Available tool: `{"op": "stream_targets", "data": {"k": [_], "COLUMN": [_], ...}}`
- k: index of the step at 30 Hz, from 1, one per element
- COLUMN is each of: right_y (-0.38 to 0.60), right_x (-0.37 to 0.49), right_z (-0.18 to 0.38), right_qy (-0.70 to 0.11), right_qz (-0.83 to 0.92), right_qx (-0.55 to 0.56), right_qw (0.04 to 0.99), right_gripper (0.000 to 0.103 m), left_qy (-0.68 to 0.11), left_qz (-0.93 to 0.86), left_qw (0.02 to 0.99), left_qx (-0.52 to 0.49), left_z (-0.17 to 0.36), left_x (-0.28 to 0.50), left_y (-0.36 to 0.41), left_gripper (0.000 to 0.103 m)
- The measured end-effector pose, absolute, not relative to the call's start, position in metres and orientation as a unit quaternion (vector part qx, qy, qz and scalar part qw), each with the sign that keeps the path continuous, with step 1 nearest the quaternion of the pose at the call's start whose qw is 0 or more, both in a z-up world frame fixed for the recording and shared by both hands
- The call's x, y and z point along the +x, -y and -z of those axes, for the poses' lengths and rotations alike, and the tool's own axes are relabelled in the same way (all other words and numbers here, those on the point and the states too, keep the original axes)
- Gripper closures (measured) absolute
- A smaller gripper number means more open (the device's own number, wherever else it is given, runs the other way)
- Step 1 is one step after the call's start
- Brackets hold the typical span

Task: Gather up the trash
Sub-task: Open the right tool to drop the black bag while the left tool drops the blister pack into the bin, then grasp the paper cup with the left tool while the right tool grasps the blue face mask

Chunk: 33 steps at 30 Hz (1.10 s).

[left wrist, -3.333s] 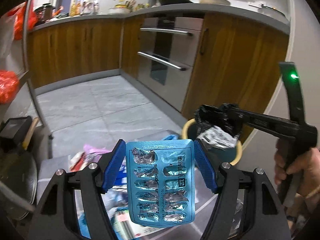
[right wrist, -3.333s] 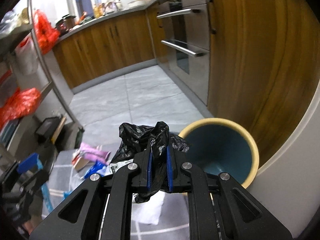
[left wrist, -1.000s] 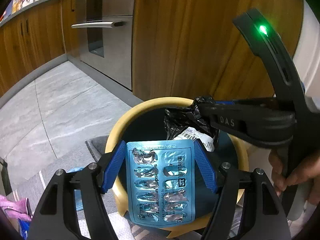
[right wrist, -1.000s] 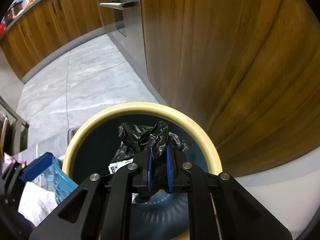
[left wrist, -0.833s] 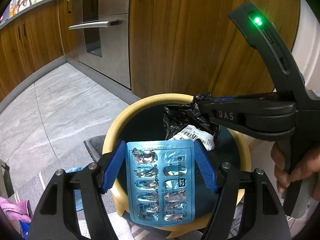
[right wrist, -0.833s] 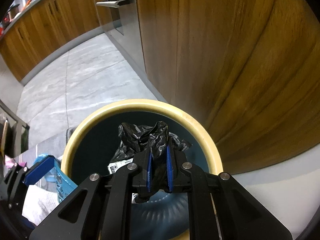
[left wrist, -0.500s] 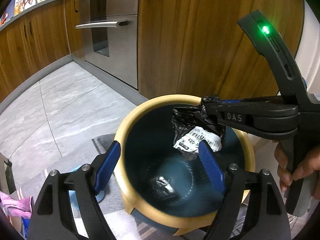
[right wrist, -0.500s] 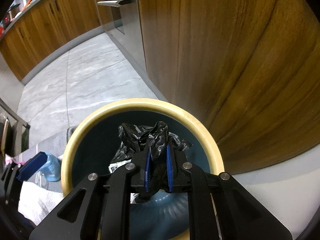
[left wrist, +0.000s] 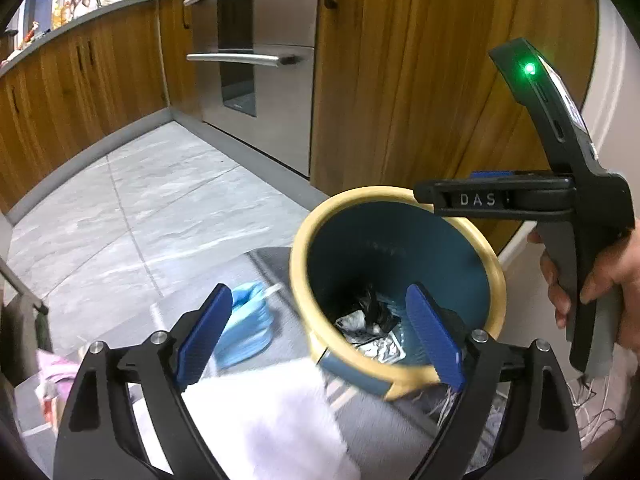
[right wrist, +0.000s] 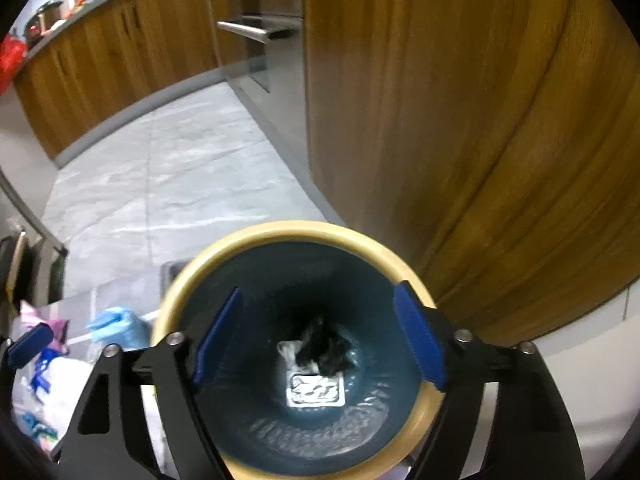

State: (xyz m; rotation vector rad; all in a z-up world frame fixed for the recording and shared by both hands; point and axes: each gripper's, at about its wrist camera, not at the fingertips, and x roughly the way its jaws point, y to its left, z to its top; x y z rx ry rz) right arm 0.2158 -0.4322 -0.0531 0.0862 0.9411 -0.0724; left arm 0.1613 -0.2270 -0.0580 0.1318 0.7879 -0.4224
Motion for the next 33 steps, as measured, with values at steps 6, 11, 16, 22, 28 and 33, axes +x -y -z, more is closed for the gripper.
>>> {"op": "stream_targets", "data": {"k": [6,11,16,22,28,33], "right_y": [0.416,0.397,0.379,0.358,0.335,0.316], "right_x": [0.199,0.175,0.149,0.128,0.117,0.117], "right_z": [0.031,0.009,0.001,-0.003,-0.002,0.000], "right_qy": [-0.444,-0.420,-0.418,-0.412,-0.406,-0.399], "right_qz": [0.018,0.011,0.025,0.018,-0.006,-0.017], "right_qx": [0.057,0.054,0.055,0.065,0.028,0.003], "right_qw": [0.894,0.906,0.907,0.909,0.914,0.917], "right_gripper": [0.014,0.010,0.009,0.007,0.006,0.006], "left_qy": [-0.363,-0.345,-0.334,-0.342,-0.320,-0.316], "left_qz": [0.195,0.187,0.170,0.125,0.100,0.065], "left_qw": [0.908,0.914,0.919,0.925,0.937,0.943], "left_qx": [0.078,0.105,0.119,0.105,0.095,0.078], "left_z": [0.025,0.002,-0.007,0.002,-0.008,-0.012], "left_x": [0.133,0.106,0.083,0.069,0.063,0.069], "left_y": [0.200,0.172,0.145,0.105,0.064,0.021], "left_gripper": [0.010,0.006,0.006,0.006,0.006,0.006]}}
